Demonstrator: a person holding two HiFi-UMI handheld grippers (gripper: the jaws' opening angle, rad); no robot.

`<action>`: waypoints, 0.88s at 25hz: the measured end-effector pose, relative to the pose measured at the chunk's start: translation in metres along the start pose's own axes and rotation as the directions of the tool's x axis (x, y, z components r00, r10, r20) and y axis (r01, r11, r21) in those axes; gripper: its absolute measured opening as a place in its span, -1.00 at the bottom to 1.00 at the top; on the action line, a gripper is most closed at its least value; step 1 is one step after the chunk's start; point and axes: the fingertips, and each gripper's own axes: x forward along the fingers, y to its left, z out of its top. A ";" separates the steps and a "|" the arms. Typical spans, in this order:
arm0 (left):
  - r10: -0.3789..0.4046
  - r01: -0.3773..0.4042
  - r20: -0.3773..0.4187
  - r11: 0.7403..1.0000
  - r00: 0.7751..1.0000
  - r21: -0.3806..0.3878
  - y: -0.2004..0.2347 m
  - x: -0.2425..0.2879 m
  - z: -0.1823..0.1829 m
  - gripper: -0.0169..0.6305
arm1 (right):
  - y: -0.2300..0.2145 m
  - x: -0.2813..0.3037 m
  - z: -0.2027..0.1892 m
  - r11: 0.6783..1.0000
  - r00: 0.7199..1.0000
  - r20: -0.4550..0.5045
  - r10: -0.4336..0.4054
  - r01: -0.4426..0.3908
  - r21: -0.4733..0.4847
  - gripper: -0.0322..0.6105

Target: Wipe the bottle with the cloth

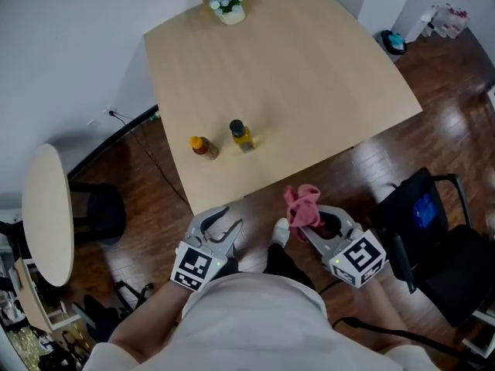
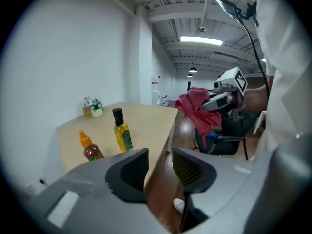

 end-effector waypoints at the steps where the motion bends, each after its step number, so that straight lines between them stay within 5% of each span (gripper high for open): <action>1: -0.018 0.018 -0.013 1.000 1.000 -0.010 -0.005 -0.008 -0.008 -0.44 | 0.010 0.003 0.000 1.000 1.000 -0.003 0.005 -0.005 -0.003 -0.63; 7: -0.088 0.089 0.062 0.996 0.994 -0.012 -0.026 -0.061 -0.027 -0.48 | 0.080 0.013 -0.008 0.998 0.999 -0.039 -0.011 0.009 -0.054 -0.63; 13: -0.073 0.079 0.137 0.996 0.988 -0.033 -0.015 -0.166 -0.082 -0.48 | 0.198 0.037 -0.023 0.993 0.997 -0.028 -0.069 0.066 -0.097 -0.63; 18: -0.106 0.096 0.194 0.994 0.975 0.060 -0.018 -0.260 -0.127 -0.48 | 0.303 0.039 -0.042 0.983 0.986 -0.018 -0.166 0.164 -0.083 -0.63; 22: -0.163 0.168 0.257 0.986 0.952 0.002 -0.034 -0.314 -0.144 -0.50 | 0.367 0.028 -0.055 0.979 0.981 -0.036 -0.193 0.190 -0.072 -0.63</action>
